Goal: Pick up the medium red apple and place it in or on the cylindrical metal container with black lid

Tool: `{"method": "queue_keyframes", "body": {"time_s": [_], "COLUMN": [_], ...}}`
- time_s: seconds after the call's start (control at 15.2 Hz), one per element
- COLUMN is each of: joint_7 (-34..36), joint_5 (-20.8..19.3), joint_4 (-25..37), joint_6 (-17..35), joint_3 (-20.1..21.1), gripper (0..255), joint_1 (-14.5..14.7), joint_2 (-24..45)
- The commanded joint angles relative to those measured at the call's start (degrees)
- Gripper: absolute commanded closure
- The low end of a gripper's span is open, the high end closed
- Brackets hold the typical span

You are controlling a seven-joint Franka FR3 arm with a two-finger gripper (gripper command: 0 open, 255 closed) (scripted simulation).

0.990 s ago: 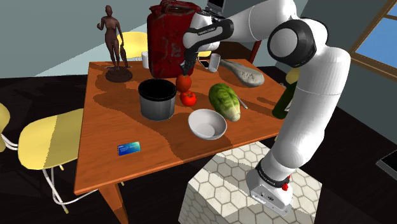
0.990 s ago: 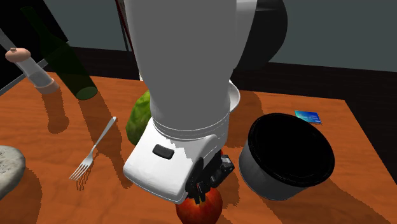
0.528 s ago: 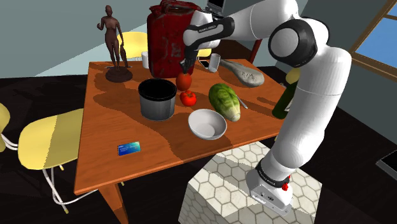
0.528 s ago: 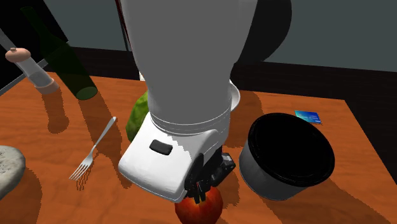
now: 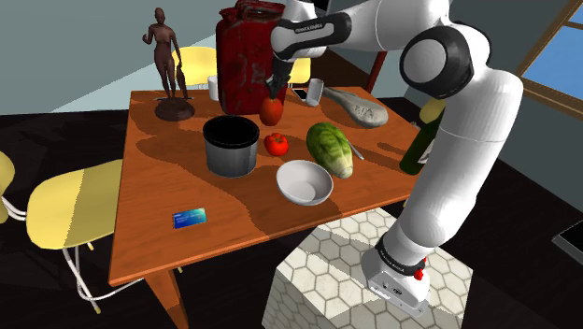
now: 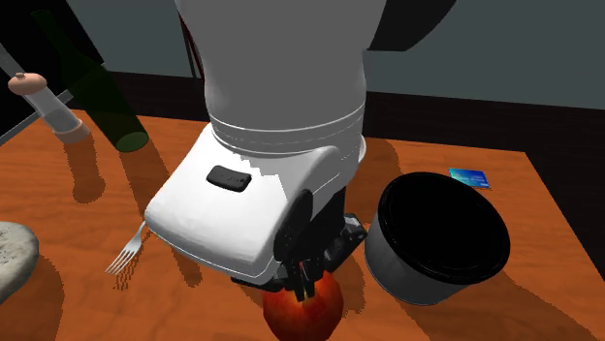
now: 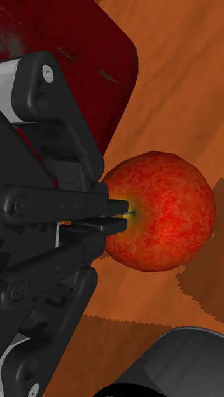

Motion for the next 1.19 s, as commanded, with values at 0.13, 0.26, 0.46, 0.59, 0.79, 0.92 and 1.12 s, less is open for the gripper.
{"method": "queue_keyframes", "body": {"time_s": [0.13, 0.26, 0.46, 0.59, 0.79, 0.92, 1.12], "joint_7": [0.1, 0.2, 0.2, 0.3, 0.3, 0.4, 0.4], "joint_5": [-0.1, -0.1, -0.2, -0.2, -0.3, -0.3, -0.3], "joint_4": [2.0, 3.2, 5.0, 6.4, 8.6, 10.1, 12.5], "joint_6": [-2.7, -4.2, -6.4, -7.9, -10.2, -11.7, -14.0], "joint_3": [0.0, 0.0, 0.0, -0.1, -0.1, -0.1, -0.1], "gripper": [255, 255, 255, 255, 255, 255, 255], "joint_1": [0.0, 0.0, 0.0, 0.0, 0.0, 0.0, 0.0], "joint_2": [-0.8, -1.0, -1.3, -1.5, -1.6, -1.6, -1.5]}}
